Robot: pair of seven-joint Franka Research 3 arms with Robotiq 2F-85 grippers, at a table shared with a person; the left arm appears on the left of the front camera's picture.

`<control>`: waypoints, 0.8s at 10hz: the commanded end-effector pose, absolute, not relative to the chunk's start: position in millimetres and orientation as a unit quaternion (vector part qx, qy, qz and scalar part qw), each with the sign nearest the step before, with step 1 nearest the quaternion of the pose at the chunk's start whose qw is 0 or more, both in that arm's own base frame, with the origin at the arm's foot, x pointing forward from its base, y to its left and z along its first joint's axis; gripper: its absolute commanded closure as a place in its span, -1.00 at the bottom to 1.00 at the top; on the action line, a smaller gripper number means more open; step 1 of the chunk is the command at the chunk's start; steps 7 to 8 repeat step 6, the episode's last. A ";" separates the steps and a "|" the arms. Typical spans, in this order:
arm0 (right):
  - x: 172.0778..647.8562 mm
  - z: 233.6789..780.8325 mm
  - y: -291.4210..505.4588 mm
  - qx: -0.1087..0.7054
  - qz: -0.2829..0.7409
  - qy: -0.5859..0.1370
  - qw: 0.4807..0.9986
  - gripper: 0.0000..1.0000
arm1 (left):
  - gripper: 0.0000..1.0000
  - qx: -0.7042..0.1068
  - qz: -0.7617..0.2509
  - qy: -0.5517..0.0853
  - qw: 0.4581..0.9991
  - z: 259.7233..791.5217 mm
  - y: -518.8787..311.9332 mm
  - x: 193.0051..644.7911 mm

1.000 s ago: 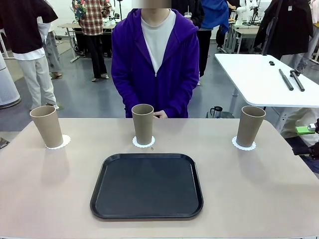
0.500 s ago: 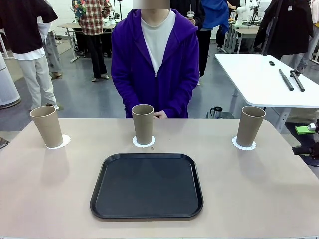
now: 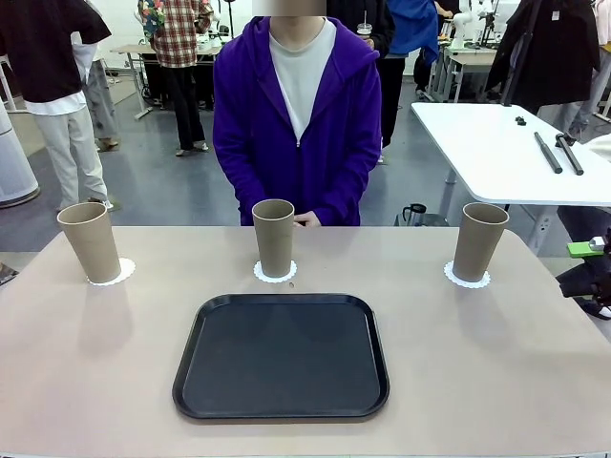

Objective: Place coasters on the table and set cups on them.
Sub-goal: Take one Reusable plastic cup from the Flat Tray and place it on a coaster set by the human.

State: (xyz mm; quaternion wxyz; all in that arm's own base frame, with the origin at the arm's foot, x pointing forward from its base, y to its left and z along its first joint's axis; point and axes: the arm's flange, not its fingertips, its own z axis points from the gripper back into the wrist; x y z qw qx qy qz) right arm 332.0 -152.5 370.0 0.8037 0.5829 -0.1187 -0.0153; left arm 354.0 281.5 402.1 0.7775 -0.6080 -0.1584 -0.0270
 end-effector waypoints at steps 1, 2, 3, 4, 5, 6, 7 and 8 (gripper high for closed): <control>332.1 369.3 -152.4 0.585 -0.017 -0.117 0.802 -1.00 | -1.00 -0.608 -0.032 -0.161 0.777 404.0 281.8 351.2; 332.1 369.3 -152.4 0.585 -0.017 -0.117 0.802 -1.00 | -1.00 -0.608 -0.032 -0.161 0.777 404.0 281.8 351.2; 332.1 369.3 -152.4 0.585 -0.017 -0.117 0.802 -1.00 | -1.00 -0.608 -0.032 -0.161 0.777 404.0 281.8 351.2; 332.1 369.3 -152.4 0.585 -0.017 -0.117 0.802 -1.00 | -1.00 -0.608 -0.032 -0.161 0.777 404.0 281.8 351.2; 332.1 369.3 -152.4 0.585 -0.017 -0.117 0.802 -1.00 | -1.00 -0.608 -0.032 -0.161 0.777 404.0 281.8 351.2; 332.1 369.3 -152.4 0.585 -0.017 -0.117 0.802 -1.00 | -1.00 -0.608 -0.032 -0.161 0.777 404.0 281.8 351.2; 332.1 369.3 -152.4 0.585 -0.017 -0.117 0.802 -1.00 | -1.00 -0.608 -0.032 -0.161 0.777 404.0 281.8 351.2; 332.1 369.3 -152.4 0.585 -0.017 -0.117 0.802 -1.00 | -1.00 -0.608 -0.032 -0.161 0.777 404.0 281.8 351.2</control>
